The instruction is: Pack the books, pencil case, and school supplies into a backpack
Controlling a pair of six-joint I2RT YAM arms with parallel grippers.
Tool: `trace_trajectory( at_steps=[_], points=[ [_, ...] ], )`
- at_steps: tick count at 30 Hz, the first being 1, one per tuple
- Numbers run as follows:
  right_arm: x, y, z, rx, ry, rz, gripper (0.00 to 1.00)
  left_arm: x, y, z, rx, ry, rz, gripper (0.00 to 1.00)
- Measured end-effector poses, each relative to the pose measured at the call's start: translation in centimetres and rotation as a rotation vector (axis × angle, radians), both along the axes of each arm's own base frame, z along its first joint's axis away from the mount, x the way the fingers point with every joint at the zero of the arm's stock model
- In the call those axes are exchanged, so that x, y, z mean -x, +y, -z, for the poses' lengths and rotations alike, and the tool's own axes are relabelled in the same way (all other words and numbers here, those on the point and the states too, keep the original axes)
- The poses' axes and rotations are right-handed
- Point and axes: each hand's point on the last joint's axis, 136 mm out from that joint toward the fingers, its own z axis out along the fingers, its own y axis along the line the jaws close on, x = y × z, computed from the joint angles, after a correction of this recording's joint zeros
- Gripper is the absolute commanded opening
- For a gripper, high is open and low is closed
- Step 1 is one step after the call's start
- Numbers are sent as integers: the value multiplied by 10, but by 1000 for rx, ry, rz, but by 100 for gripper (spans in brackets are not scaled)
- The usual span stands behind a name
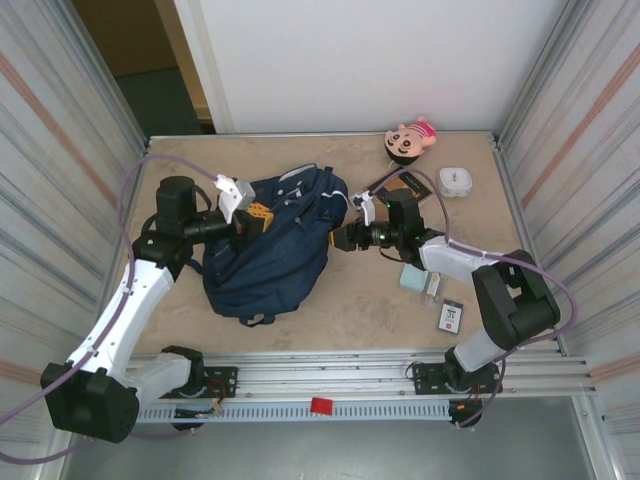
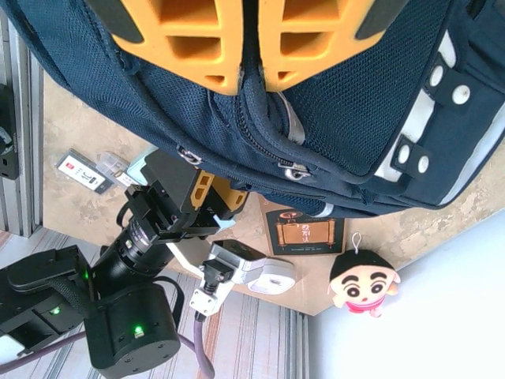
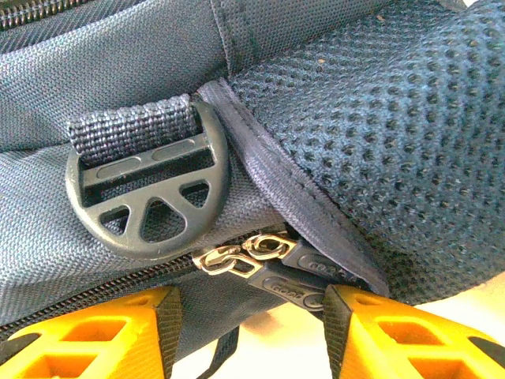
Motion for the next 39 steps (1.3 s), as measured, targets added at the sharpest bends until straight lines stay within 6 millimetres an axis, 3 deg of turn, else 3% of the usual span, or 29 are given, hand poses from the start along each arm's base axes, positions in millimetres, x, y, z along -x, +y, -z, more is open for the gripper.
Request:
trace_trajectory(
  at_steps=[3, 7, 10, 15, 17, 23, 33, 35, 39],
  points=[
    [-1, 0, -1, -1, -6, 0, 52, 2, -1, -1, 6, 2, 13, 0],
    [-1, 3, -5, -9, -18, -18, 28, 6, -3, -2, 18, 5, 36, 0],
    [0, 5, -7, -23, -11, -41, 17, 7, -3, -3, 26, 9, 45, 0],
    [8, 8, -10, -43, 0, -84, 11, 5, 0, -4, 31, 14, 35, 0],
    [10, 9, -11, -51, 3, -99, 12, 4, 1, -4, 33, 13, 33, 0],
    [12, 9, -13, -58, 2, -111, 40, 5, 0, -7, 50, 14, 46, 0],
    [1, 5, -10, -18, -45, -57, 56, 11, -1, -10, 93, 40, 104, 0],
    [-2, 5, -9, -10, -58, -48, 53, 12, 0, -11, 101, 43, 115, 0],
    [-2, 5, -11, -9, -69, -53, 30, 15, -1, -12, 111, 46, 133, 0]
  ],
)
